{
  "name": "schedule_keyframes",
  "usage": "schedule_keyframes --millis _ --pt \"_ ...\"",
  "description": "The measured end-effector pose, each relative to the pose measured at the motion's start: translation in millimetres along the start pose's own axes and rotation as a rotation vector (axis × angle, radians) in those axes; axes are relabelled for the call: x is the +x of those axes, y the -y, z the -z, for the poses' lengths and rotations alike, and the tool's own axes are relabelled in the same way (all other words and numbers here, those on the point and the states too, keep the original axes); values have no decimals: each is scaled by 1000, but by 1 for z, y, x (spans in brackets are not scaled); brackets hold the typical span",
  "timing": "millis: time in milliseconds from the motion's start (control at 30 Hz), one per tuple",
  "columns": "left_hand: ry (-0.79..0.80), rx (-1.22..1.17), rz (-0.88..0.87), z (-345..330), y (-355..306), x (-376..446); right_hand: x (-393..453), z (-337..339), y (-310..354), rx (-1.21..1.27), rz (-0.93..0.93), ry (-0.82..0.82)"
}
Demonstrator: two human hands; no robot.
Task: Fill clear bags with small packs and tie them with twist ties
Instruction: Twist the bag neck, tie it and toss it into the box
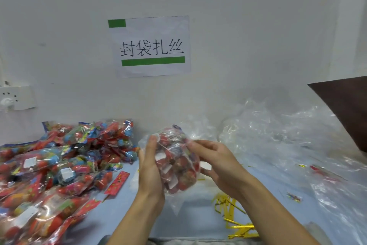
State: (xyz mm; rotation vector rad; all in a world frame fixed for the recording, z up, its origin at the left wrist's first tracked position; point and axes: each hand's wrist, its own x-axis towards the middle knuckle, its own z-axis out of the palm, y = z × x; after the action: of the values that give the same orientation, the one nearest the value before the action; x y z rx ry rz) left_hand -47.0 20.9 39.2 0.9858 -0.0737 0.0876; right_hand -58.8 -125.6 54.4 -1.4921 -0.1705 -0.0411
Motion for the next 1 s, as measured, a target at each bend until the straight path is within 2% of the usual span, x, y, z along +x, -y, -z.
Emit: schedule_keyframes --millis 67,133,233,333,400,433,467,500,533,567,600,633,700,767,833,867,900,933,967,1000 --pt "45 26 34 0 -1 -2 -3 8 1 -137 -73 11" --pt "103 72 72 2 2 -3 -7 18 5 -77 -169 148" --pt "102 98 90 5 7 1 -14 37 8 -40 -257 385" --pt "155 39 106 -2 6 -4 -17 43 7 -22 -277 443" --pt "211 -113 184 -10 5 -10 -16 37 4 2 -243 382" --pt "269 -103 232 -16 5 -14 -14 34 3 -2 -223 326" --pt "282 -35 201 -17 7 -19 -12 32 0 -15 -201 259" --pt "263 -89 173 -8 10 -23 -10 30 -3 -22 -183 198" --pt "370 -308 243 0 11 -15 -9 30 -3 -16 -171 141" --pt "328 -422 394 3 16 -10 -8 30 -1 -1 -157 85" --pt "76 -317 463 8 13 -7 -6 30 4 25 -133 21" --pt "2 -149 368 6 16 0 -4 32 13 73 -92 -50" --pt "-13 -161 347 -4 0 8 1 40 47 260 56 -211" --pt "50 -119 312 -9 5 15 3 58 92 560 280 -340" --pt "46 -131 304 -13 -3 8 -7 80 131 713 493 -329" --pt "-2 -178 304 -11 -10 9 -14 89 145 682 552 -300" --pt "-34 -216 301 -12 -13 12 -20 93 154 616 567 -289" --pt "-29 -252 384 -11 -11 15 -22 96 153 553 542 -295" --pt "-46 -143 466 -14 -11 15 -20 98 147 488 497 -299" --pt "-13 -147 501 -16 -14 11 -13 98 134 417 430 -304"
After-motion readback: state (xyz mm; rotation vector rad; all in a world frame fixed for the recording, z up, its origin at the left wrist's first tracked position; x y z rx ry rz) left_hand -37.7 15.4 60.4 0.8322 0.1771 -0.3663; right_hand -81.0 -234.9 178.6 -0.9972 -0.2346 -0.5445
